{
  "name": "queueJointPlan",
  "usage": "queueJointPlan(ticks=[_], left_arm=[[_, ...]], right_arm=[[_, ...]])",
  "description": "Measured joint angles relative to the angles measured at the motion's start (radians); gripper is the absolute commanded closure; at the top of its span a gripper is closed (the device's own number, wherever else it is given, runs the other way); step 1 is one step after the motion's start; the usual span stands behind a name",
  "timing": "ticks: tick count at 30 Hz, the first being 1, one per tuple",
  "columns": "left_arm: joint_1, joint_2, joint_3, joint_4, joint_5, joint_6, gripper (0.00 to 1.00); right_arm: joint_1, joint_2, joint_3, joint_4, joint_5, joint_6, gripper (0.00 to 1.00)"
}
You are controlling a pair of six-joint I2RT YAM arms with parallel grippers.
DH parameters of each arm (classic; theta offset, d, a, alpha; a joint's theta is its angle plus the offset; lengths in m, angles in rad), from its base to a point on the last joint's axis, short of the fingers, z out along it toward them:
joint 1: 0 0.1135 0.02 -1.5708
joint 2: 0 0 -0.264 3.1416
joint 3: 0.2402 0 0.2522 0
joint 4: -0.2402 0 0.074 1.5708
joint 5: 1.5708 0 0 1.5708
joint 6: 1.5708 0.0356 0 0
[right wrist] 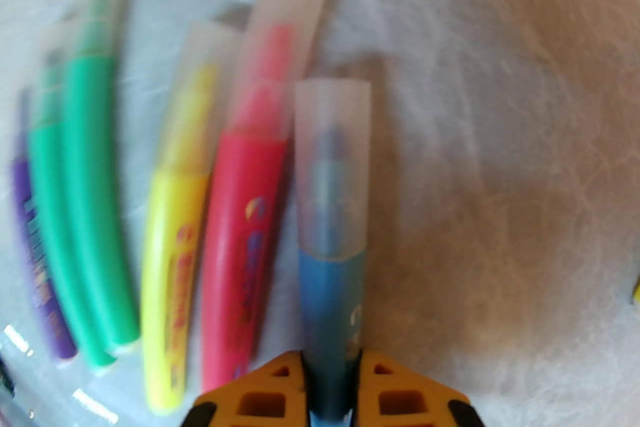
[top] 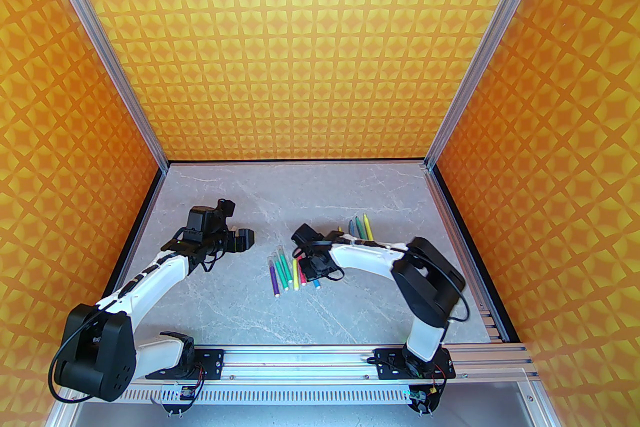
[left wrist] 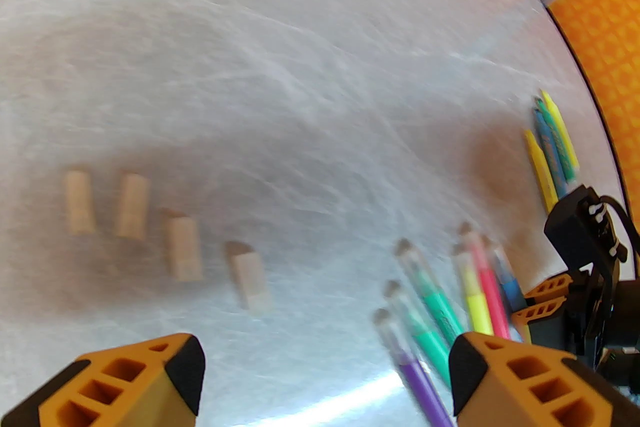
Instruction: Open the pen caps
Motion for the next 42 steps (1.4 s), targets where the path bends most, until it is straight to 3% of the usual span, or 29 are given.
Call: queueJointPlan(ticks=[6, 17, 28, 42], left_arm=[[0.000, 0.000, 0.000, 0.084, 0.198, -0.029, 0.17], [-0.001, 0.000, -0.044, 0.263, 0.458, -0.150, 0.24], [-0.021, 0.016, -0.049, 0.329, 0.545, -0.214, 0.46], [-0.027, 0.023, -0.049, 0.333, 0.558, -0.231, 0.73]], right_arm=[[0.000, -0.145, -0.008, 0.145, -0.168, -0.080, 1.00], [0.000, -0.155, 0.002, 0.278, -0.319, -0.138, 1.00], [0.011, -0.129, 0.039, 0.309, -0.338, -0.161, 1.00], [0.013, -0.126, 0.050, 0.316, -0.338, -0.184, 1.00]])
